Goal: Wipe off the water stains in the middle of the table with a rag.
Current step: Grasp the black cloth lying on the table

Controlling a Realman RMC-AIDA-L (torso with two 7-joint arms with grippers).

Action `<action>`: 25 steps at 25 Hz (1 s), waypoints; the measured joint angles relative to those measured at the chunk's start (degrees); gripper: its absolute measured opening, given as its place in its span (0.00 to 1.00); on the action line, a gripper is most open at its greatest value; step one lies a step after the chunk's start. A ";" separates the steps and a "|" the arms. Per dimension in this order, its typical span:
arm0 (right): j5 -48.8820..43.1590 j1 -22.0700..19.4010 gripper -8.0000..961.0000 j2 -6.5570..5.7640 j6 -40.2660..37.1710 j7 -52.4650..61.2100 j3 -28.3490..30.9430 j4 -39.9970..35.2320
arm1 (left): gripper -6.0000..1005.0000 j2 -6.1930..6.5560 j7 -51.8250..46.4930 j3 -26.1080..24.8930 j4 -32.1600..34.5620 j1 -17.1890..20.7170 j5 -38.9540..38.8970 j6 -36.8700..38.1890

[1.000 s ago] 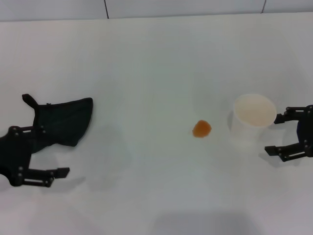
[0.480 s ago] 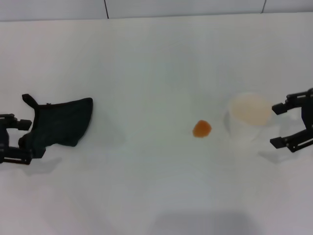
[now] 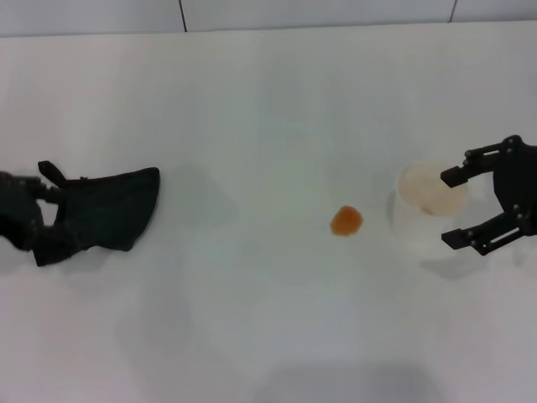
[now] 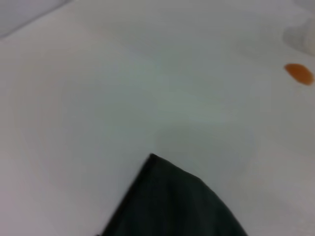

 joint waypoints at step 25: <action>-0.34 2.59 0.91 1.02 -1.54 0.71 -0.91 -1.26 | 0.87 -0.25 -3.22 0.07 -8.74 -3.64 4.42 -8.22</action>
